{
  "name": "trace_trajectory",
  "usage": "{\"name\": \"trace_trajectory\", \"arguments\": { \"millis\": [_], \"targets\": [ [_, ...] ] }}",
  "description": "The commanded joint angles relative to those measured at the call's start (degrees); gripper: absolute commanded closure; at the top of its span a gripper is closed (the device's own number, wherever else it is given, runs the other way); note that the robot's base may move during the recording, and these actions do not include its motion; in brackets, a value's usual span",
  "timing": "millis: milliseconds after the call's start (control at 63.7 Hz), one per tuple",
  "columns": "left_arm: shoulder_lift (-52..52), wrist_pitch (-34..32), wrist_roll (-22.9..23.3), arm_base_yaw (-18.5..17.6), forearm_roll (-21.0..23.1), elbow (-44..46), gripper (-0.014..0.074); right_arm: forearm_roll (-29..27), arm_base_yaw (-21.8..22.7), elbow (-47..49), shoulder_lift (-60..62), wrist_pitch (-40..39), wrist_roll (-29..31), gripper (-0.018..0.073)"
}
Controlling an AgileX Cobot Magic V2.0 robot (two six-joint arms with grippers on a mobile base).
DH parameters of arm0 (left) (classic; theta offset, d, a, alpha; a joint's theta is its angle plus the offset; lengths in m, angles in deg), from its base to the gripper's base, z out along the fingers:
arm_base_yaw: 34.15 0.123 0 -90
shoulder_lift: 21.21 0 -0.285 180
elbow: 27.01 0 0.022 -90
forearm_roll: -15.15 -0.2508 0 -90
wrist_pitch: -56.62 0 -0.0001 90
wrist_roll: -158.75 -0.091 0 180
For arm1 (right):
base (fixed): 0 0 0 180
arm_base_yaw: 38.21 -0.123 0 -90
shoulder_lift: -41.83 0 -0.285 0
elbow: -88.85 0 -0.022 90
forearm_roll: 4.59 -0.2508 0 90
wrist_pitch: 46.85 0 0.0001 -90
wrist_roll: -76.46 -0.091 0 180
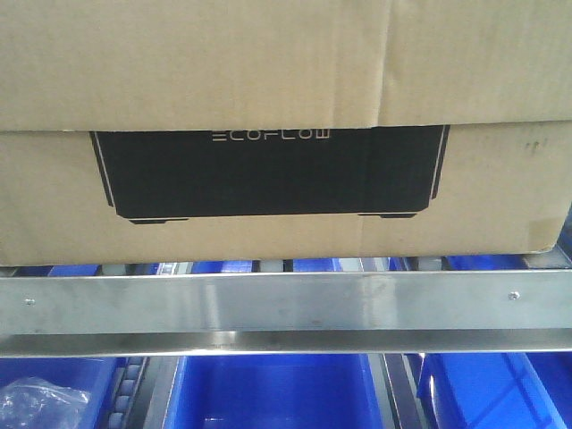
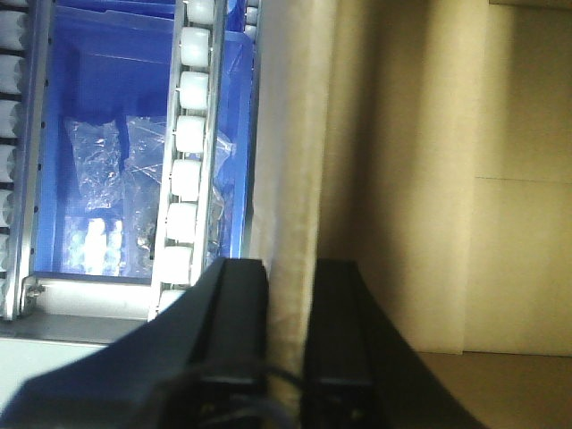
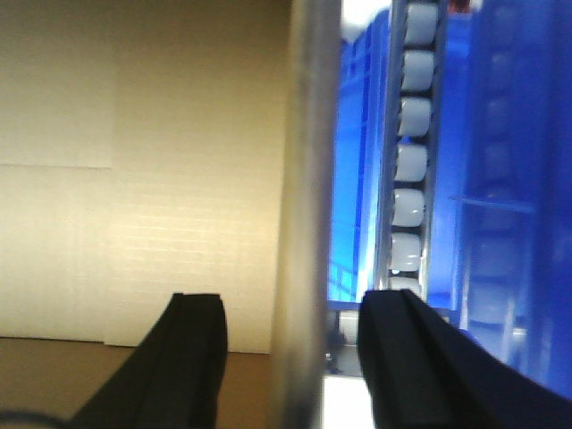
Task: Grab box from left shelf to table start
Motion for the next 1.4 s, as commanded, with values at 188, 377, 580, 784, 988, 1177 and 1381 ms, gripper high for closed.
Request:
{"name": "trace_trajectory", "arguments": {
  "millis": [188,377,580,784,988,1177,1381],
  "targets": [
    [-1.73,-2.65,0.71,-0.26,-0.36,1.71,0.0699,0.25,0.25,1.91,2.45,-3.59,0.6,0.0111],
    [-1.73,-2.65,0.71,-0.26,-0.36,1.71,0.0699,0.25,0.31,1.91,2.45,-3.53,0.6,0.0111],
    [-1.73,-2.65,0.71,-0.26,-0.36,1.71,0.0699,0.21,0.55,1.91,2.45,-3.48,0.6,0.0111],
    [-1.73,-2.65,0.71,-0.26,-0.36,1.71,0.0699,0.04,0.75,1.91,2.45,-3.49,0.6,0.0111],
    [-1.73,-2.65,0.71,-0.26,-0.36,1.71,0.0699,0.03,0.82,1.91,2.45,-3.49,0.6,0.0113],
    [-1.73,-2.65,0.71,-0.26,-0.36,1.71,0.0699,-0.02,0.82,1.91,2.45,-3.13,0.65,0.0115],
    [-1.73,-2.65,0.71,-0.26,-0.36,1.71,0.0699,-0.02,0.82,1.91,2.45,-2.87,0.65,0.0302]
  ]
}}
